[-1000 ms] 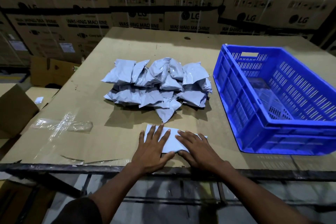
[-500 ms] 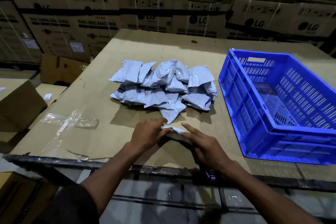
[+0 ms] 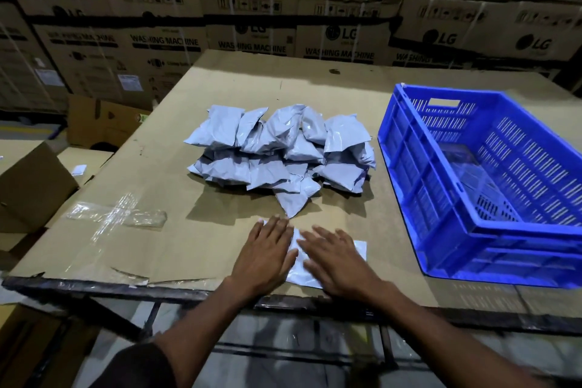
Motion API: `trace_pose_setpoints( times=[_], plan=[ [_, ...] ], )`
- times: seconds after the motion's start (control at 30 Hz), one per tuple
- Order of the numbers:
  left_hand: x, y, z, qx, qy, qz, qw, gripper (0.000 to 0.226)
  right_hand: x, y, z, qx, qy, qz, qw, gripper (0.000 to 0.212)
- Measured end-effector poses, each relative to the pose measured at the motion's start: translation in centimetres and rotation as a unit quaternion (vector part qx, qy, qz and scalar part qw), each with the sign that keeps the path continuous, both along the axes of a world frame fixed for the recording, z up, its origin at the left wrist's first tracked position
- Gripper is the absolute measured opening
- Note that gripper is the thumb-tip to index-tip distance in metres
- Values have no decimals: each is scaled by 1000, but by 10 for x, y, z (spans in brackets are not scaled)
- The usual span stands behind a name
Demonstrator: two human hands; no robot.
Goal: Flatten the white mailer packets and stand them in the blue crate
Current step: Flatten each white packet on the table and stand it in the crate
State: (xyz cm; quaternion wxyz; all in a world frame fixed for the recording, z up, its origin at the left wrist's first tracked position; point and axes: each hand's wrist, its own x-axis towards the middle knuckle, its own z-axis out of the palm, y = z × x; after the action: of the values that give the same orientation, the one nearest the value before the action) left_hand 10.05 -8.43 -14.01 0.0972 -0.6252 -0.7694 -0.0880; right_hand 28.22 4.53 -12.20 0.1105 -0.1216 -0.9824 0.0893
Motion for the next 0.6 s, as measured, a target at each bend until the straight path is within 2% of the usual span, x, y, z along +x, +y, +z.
trace_pose_setpoints(
  times=[0.1, 0.2, 0.33, 0.6],
  plan=[
    [3, -7, -12, -23, -13, 5, 1000, 58, 8, -7, -17, 32, -71, 17, 997, 60],
    [5, -8, -13, -28, -22, 15, 999, 58, 9, -9, -19, 59, -80, 3, 995, 60],
    [6, -6, -13, -33, -34, 24, 999, 55, 7, -12, -18, 38, -75, -10, 996, 61],
    [7, -6, -10, -65, -59, 32, 996, 54, 7, -11, -11, 26, -122, -2, 992, 64]
  ],
)
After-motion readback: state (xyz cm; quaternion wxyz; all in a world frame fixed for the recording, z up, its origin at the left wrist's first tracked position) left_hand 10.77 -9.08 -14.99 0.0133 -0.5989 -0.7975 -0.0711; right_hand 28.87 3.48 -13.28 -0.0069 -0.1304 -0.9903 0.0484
